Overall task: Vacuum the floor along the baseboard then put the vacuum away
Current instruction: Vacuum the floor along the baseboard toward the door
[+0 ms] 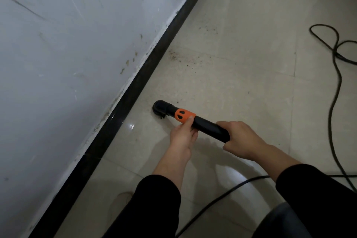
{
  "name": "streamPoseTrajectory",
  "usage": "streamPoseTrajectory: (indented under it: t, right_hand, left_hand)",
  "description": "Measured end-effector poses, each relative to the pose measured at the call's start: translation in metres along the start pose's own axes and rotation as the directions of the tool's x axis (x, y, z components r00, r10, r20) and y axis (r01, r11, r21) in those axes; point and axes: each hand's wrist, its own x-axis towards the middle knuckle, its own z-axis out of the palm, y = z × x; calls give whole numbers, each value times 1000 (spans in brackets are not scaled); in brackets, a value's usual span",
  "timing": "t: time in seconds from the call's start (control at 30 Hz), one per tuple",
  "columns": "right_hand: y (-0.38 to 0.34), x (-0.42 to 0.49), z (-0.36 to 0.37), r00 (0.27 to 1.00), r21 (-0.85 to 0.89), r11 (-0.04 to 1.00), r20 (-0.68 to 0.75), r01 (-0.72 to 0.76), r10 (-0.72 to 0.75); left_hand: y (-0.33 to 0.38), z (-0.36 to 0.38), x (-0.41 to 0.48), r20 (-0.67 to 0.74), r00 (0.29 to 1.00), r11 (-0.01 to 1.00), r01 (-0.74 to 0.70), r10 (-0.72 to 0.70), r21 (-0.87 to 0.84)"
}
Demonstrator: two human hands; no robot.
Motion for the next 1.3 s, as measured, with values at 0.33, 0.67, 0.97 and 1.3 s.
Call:
streamPoseTrajectory:
  t: [0.33, 0.67, 0.97, 1.3]
  right_hand:
    - [-34, 15, 7, 998, -2, 998, -2, 58, -58]
    - [-49, 21, 16, 997, -20, 997, 8, 80, -80]
    - [-72, 26, 24, 990, -26, 991, 56, 134, -132]
    - [-80, 28, 24, 992, -69, 990, 45, 120, -117]
  left_hand:
    - [29, -20, 0, -85, 996, 1000, -3, 5, 24]
    - [34, -39, 6, -95, 995, 1000, -22, 20, -13]
    - [40, -60, 15, -145, 986, 997, -82, 81, -3]
    - [44, -62, 19, -109, 988, 992, -116, 111, -44]
